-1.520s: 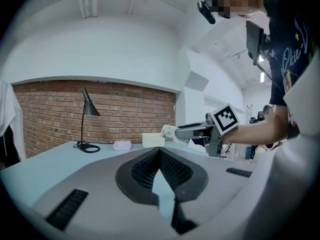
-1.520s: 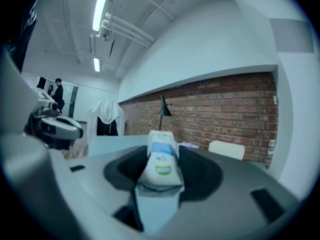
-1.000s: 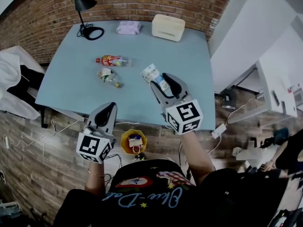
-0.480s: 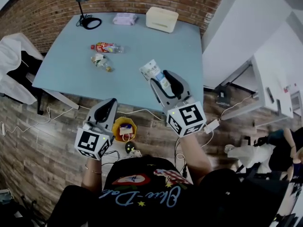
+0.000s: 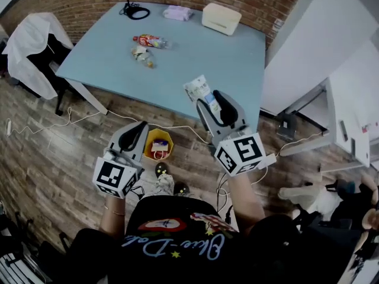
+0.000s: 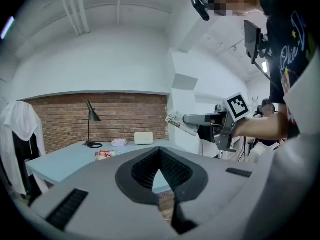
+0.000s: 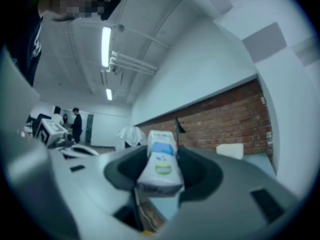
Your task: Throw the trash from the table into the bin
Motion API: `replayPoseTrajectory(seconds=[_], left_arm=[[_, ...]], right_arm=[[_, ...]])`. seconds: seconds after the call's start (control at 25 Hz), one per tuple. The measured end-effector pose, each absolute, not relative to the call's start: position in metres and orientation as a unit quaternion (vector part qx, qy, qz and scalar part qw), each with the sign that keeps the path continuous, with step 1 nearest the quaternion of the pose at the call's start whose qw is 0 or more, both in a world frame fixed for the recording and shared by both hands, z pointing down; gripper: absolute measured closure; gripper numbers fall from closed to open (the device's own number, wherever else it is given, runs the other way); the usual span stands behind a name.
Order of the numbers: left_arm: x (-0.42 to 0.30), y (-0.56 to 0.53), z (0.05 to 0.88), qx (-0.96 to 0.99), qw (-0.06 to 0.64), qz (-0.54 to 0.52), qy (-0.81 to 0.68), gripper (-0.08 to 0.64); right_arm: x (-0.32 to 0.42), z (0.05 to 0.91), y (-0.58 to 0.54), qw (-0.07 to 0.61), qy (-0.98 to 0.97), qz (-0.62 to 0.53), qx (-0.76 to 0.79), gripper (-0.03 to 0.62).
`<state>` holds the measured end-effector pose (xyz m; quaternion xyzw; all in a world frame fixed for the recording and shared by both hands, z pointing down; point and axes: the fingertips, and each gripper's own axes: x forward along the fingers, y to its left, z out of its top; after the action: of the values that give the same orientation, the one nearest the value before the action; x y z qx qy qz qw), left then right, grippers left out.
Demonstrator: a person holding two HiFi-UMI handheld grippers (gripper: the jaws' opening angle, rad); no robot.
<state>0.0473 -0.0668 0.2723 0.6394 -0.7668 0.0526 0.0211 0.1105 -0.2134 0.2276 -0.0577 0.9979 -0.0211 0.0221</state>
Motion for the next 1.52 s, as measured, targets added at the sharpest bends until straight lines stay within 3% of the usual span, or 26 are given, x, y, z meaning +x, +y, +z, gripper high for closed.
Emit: replayPoseTrajectory(seconds=[0.52, 1.52], left_arm=[[0.050, -0.005, 0.277, 0.599, 0.032, 0.054, -0.798, 0.552], [-0.020, 0.012, 0.316, 0.637, 0.084, 0.035, -0.766, 0.552]], right_arm=[[0.110, 0.222, -0.141, 0.075, 0.993, -0.087, 0.038, 0.388], [0.046, 0.284, -0.092, 0.025, 0.995, -0.100, 0.003, 0.388]])
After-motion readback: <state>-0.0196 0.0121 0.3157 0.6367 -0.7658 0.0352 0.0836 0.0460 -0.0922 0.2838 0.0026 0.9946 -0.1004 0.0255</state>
